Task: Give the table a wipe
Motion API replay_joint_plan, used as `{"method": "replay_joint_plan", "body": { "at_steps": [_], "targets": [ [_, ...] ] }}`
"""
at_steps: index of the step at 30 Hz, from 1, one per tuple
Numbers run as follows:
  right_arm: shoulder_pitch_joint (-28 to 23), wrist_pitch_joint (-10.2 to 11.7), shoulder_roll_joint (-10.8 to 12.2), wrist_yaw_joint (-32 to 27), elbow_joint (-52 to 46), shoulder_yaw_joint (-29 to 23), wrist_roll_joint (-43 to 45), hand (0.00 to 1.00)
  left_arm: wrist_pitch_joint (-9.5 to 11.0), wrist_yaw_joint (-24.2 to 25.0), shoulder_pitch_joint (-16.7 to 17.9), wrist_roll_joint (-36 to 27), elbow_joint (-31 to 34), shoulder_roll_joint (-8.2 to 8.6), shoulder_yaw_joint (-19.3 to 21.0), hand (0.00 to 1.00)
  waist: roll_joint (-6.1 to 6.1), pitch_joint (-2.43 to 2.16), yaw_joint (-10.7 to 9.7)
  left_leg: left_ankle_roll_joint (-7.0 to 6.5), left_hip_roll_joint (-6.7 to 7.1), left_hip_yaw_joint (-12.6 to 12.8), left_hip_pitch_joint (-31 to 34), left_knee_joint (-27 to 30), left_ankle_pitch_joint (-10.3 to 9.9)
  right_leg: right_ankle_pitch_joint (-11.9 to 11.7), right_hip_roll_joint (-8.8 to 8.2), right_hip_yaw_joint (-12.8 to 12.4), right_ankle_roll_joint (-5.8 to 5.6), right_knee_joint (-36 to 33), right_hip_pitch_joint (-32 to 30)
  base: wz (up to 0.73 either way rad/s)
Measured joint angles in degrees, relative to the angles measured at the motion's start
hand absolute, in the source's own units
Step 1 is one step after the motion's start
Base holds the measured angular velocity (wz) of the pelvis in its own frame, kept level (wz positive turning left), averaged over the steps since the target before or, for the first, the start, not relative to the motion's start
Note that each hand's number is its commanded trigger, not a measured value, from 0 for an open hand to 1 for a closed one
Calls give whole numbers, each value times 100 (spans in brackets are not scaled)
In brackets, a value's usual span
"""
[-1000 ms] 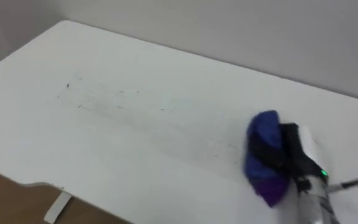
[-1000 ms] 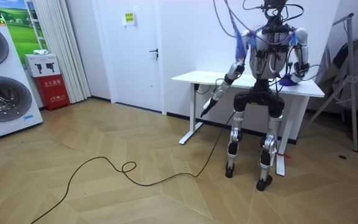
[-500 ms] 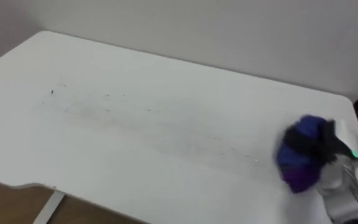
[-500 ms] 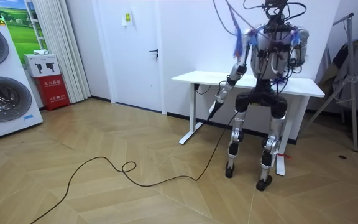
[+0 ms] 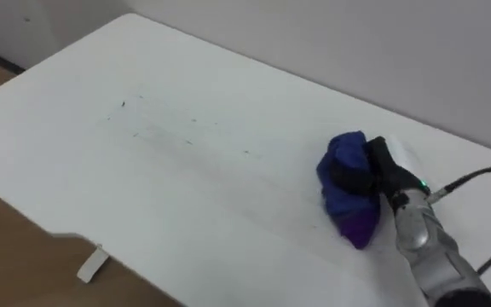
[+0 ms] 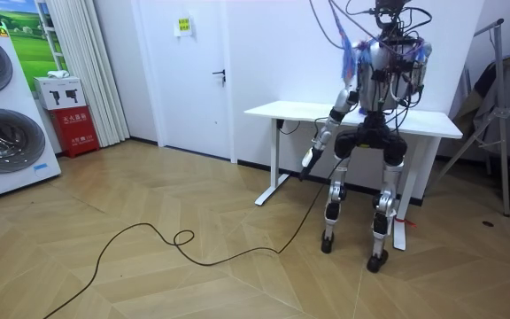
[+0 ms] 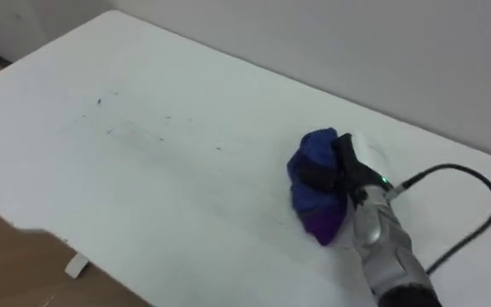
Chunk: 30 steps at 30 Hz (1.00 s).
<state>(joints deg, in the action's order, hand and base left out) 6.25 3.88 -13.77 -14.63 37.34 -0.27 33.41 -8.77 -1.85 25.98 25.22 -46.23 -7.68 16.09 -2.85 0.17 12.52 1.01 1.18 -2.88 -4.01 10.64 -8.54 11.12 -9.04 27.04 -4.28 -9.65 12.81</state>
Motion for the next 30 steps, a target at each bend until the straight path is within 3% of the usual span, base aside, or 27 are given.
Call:
{"method": "replay_joint_plan", "body": {
  "at_steps": [3,6,10,11,12,13,14,15,22,30],
  "targets": [
    [-479,154,-253,-495,19,-224,-383,100,152,-25,-251,17,17,-11,-13,0,33,-23,-273,-82,-8,142,-23,-4,-85,47,-7,-82,-76,10,1,-11],
    [-674,156,-321,-674,90,-295,-431,100,189,-54,-337,16,18,-19,-56,0,33,-36,-280,-88,-36,284,-68,-2,-119,51,-9,-196,-83,7,3,-33],
    [-891,154,-357,-779,167,-385,-421,100,185,-53,-303,20,24,-27,-132,0,44,-93,-452,-85,-60,326,-74,118,-138,39,10,-233,-63,9,24,-7],
    [-944,154,-370,-805,164,-385,-421,87,178,-53,-287,20,60,-28,-173,0,50,-103,-458,-84,-60,337,-83,131,-136,40,13,-263,-64,21,18,-3],
    [-964,149,-375,-809,165,-384,-409,65,176,-53,-264,20,74,-23,-181,0,51,-107,-457,-86,-65,348,-82,157,-135,39,15,-277,-62,19,18,0],
    [-970,146,-375,-809,164,-384,-382,58,174,-53,-259,20,74,-25,-181,0,52,-108,-454,-86,-69,355,-83,164,-135,37,16,-285,-60,12,18,-7],
    [-969,123,-368,-808,148,-367,-305,11,171,-53,-249,20,74,-29,-181,0,53,-108,-441,-86,-78,380,-96,166,-135,34,18,-310,-55,2,17,-7],
    [-969,105,-360,-808,130,-362,-237,0,170,-54,-246,20,73,-30,-181,0,53,-108,-441,-86,-81,390,-106,165,-135,34,19,-320,-54,-2,18,-9],
    [-1211,-445,-186,-573,-917,-91,592,0,177,-138,-284,-77,76,-42,-323,0,73,-114,-423,-53,-193,678,-135,60,-128,-9,119,-652,14,-11,-164,-22],
    [-1328,-563,-187,-379,-1408,168,744,0,252,-237,-384,-94,51,-75,-512,0,52,-95,-453,16,-288,897,-269,-105,-174,-20,194,-807,29,-4,-200,-16]
  ]
}}
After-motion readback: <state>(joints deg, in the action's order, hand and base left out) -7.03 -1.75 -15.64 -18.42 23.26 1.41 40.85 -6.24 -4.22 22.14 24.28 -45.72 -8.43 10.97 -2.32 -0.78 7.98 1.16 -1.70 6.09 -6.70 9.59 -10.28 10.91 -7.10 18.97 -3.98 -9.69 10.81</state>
